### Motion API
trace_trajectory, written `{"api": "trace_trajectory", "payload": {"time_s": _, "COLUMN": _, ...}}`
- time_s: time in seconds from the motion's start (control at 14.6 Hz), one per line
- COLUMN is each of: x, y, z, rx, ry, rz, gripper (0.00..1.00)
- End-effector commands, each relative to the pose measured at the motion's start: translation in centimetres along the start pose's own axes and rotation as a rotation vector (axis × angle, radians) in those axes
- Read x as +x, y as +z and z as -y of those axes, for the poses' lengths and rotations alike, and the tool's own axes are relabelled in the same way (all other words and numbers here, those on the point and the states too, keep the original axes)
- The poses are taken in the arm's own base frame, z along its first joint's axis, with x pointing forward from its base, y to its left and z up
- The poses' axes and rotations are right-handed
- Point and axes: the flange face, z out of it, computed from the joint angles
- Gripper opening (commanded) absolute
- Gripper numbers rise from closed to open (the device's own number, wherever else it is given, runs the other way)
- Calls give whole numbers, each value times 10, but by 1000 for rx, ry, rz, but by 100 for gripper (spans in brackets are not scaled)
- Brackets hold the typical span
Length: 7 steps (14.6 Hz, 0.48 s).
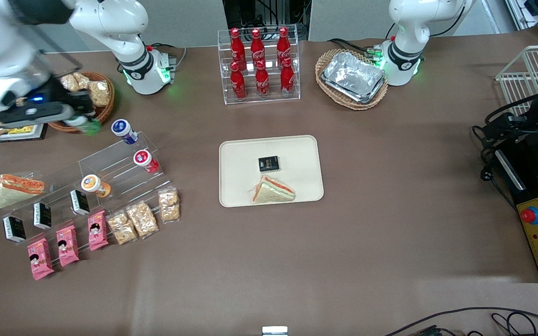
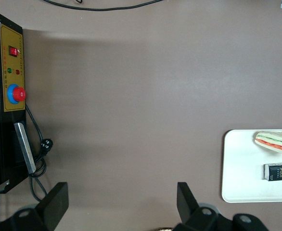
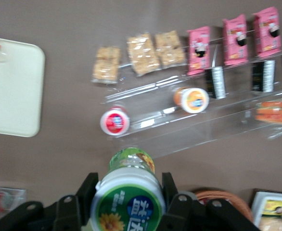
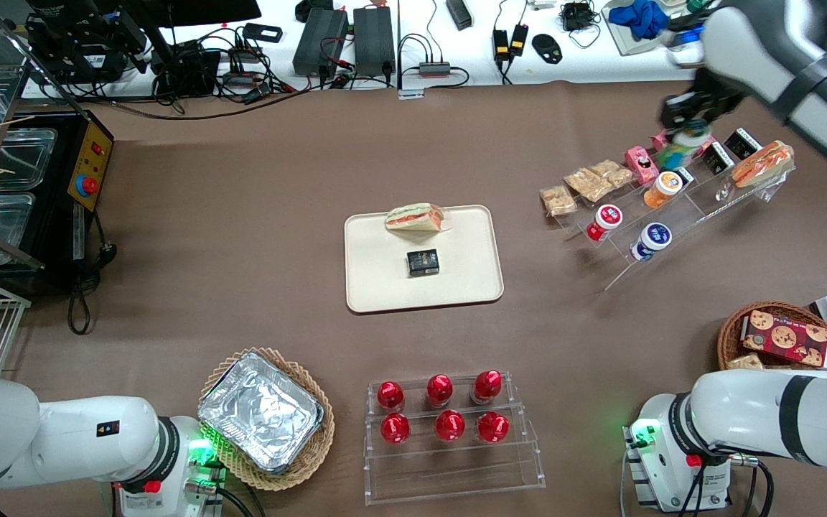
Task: Place green gum on tray
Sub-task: 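Carry the green gum bottle over the cream tray with the right gripper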
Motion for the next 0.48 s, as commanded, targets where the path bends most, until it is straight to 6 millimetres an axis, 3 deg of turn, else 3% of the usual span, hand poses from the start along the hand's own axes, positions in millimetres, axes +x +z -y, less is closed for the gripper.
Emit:
{"api": "trace_trajectory", "payload": {"time_s": 0.0, "x": -2, "y": 0, "z": 97, "rx": 17, "ry": 83, "rz": 14, "gripper": 33}}
{"api": "trace_trajectory", "payload": {"time_s": 0.21, "x": 6, "y": 31, "z": 189, "rx": 23, "ry": 153, "rz": 2, "gripper": 33}}
{"api": "trace_trajectory", "payload": {"time_s": 0.41, "x": 23, "y": 90, "z": 249, "rx": 69, "ry": 183, "rz": 11, "gripper": 32}}
